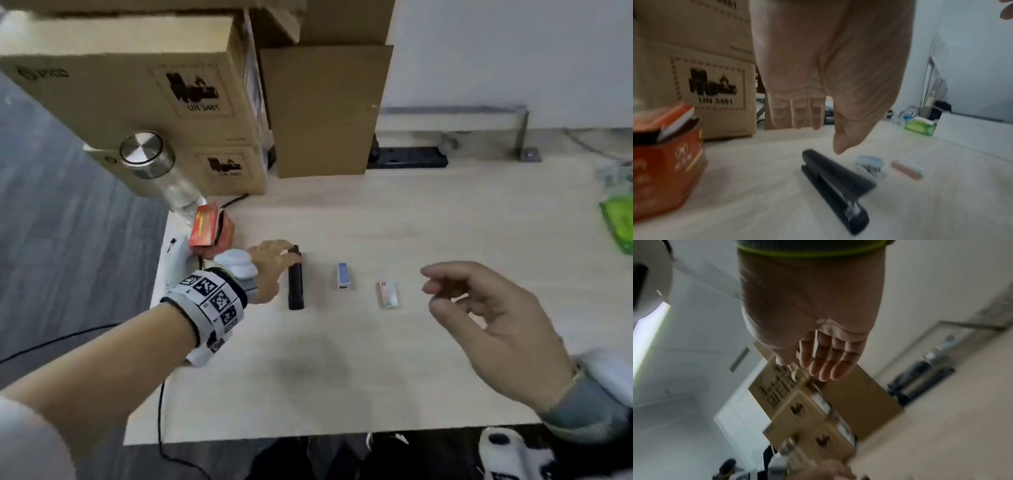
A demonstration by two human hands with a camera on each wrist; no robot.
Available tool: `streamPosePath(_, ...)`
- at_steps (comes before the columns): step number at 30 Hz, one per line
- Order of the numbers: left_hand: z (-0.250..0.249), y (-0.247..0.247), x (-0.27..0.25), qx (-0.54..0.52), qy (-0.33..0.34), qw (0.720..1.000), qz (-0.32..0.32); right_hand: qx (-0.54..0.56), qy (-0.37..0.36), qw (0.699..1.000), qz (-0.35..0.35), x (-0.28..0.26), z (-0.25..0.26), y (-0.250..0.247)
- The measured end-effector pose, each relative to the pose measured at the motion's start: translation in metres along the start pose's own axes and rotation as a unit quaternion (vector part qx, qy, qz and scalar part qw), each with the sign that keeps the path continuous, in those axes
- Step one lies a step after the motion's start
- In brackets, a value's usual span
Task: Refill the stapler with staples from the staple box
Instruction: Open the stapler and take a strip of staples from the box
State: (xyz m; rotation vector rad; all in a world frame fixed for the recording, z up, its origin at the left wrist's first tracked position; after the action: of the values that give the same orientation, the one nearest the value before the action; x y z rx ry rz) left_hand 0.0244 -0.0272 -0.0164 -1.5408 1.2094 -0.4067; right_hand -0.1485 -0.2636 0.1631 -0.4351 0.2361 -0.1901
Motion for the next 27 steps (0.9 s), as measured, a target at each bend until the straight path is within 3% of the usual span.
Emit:
streamPosePath(3,-0.010,0.025,0.017,0.068,-0.010,0.994,0.087,-0.015,0.055,0.998,0.034,0.014,-0.044,0.024)
streamPosePath(8,-0.011,0.039,0.041,0.127,0.004,0.987,0.101,-0.017,0.108,0.992,0.070,0.027,-0.103,0.044)
streamPosePath(14,-0.016,0.033,0.041,0.149,0.060,0.986,-0.042,-0.043,0.148,0.984,0.094,0.041,-0.153,0.062)
streamPosePath(19,-0.053,0.032,0.025,0.093,0.044,0.988,-0.111,-0.163,0.132,0.970,0.122,0.047,-0.174,0.091)
streamPosePath(27,-0.111,0.053,0.017,-0.006,0.006,0.994,-0.113,-0.248,0.072,0.959,0.116,0.041,-0.178,0.114)
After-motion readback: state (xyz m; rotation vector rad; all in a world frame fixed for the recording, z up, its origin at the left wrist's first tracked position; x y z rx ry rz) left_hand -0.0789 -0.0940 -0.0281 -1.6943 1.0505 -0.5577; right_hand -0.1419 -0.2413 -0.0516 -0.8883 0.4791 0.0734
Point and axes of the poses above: each hand's wrist, its own x-axis towards the middle knuckle, its own y-axis out of the palm, z = x × y, the point moved 4 cm from there along x, towards the middle knuckle, and after that the axes turned 15 degrees about y, right-handed, at the moved point
